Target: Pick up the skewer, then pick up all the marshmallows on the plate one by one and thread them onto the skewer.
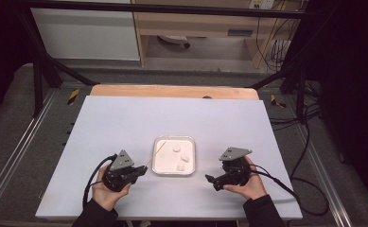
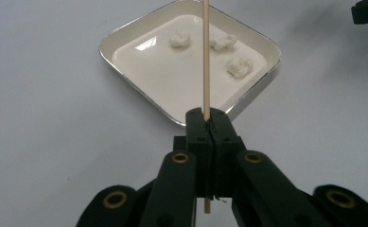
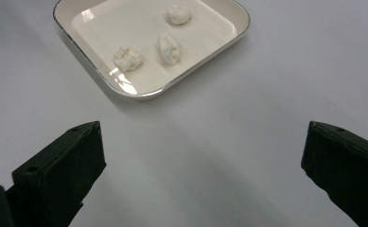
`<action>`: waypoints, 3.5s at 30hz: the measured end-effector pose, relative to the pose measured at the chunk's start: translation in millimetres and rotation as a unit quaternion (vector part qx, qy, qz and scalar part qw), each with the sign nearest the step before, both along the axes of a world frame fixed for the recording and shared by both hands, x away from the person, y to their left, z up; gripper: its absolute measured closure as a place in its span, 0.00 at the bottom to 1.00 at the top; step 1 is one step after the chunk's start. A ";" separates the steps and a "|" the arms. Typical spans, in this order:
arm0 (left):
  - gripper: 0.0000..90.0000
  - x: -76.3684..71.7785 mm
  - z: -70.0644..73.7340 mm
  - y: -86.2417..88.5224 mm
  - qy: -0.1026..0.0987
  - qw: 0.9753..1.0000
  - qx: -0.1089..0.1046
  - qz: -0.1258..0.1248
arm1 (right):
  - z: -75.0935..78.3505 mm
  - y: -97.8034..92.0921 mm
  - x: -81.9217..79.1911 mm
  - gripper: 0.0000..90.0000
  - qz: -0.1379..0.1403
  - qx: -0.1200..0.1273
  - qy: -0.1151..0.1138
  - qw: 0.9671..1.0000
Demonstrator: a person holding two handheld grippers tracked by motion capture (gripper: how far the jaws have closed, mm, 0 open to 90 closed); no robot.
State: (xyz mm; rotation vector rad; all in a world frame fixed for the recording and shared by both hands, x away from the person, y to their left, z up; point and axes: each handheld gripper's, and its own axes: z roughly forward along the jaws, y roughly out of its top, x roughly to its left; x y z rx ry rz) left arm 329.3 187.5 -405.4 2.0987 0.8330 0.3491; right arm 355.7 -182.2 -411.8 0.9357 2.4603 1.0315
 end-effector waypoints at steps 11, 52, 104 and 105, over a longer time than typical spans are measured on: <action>0.98 -1.5 -6.5 10.5 0.004 1.000 -0.023 0.017 | 4.0 21.3 12.3 0.01 -0.014 0.021 0.005 1.000; 0.98 -1.5 -11.7 13.4 0.007 0.999 -0.043 0.017 | -26.2 78.0 68.3 0.44 0.004 0.060 0.059 0.996; 0.98 -6.5 -11.8 1.3 0.003 0.999 -0.040 0.003 | 9.0 62.4 48.3 0.85 0.040 0.076 0.002 0.996; 0.98 -6.7 -11.7 0.2 0.003 0.999 -0.040 0.001 | 11.7 61.2 47.2 0.85 0.042 0.081 0.000 0.996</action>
